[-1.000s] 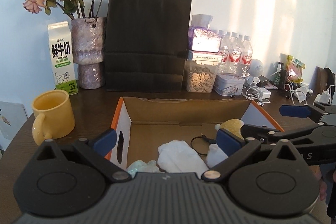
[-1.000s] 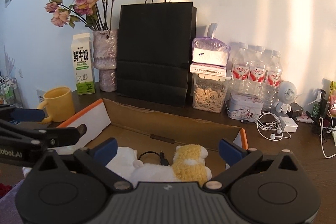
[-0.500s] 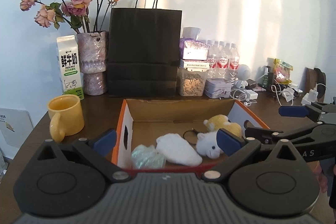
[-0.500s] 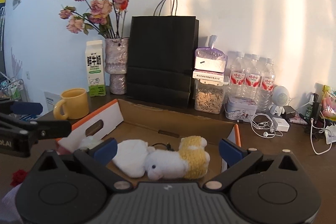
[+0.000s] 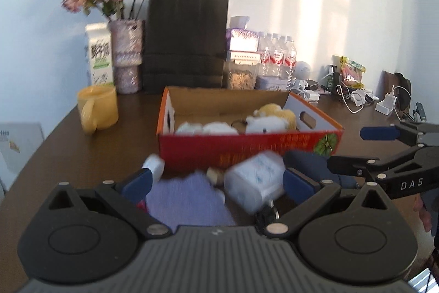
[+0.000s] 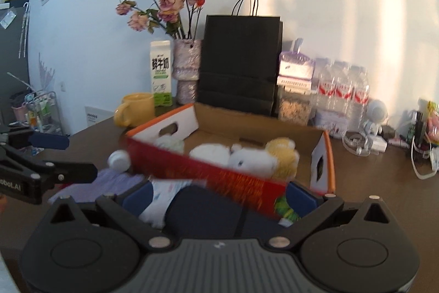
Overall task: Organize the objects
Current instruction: 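Move both grippers back toward the remaining items on the table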
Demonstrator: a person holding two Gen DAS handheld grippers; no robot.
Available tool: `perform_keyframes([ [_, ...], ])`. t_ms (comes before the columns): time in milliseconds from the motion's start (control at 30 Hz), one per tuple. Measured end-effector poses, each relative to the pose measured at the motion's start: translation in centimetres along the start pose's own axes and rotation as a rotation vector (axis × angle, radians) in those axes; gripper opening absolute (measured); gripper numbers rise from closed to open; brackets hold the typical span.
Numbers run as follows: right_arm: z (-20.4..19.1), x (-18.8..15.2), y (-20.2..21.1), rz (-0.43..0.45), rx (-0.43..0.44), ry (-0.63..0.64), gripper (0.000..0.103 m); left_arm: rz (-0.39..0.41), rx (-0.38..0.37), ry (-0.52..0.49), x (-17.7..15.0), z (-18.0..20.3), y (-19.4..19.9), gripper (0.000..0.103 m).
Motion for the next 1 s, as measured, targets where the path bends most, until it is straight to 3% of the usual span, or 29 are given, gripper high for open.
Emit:
perform_keyframes([
  [267,-2.4,-4.7,2.5,-0.055,0.035,-0.029,0.103,-0.039,0.019,0.036,-4.3,-1.2,2.6,0.103],
  [600,-3.8,-5.2,1.9,-0.08,0.064,-0.018,0.103,-0.055,0.044,0.036,-5.0,-2.7,2.4,0.103],
  [800,-4.1,-5.6,1.2,-0.098,0.064,-0.013,0.103,-0.104,0.064,-0.019,-6.5,-3.7,1.7,0.103],
  [1000,-3.0,-6.7,1.3,-0.121,0.035,-0.022,0.103,-0.12,0.138,0.01,-7.2,-7.0,1.4,0.103],
])
Point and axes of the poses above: each gripper's, at about its wrist camera, not at the fingertips, and y roughly against the way its jaws point, z to its right, x to its top, the point moved 8 cm from there along -y, roughly the way its jaws point, and after that the axes turned 1 degree about z, right-handed, at the moved point
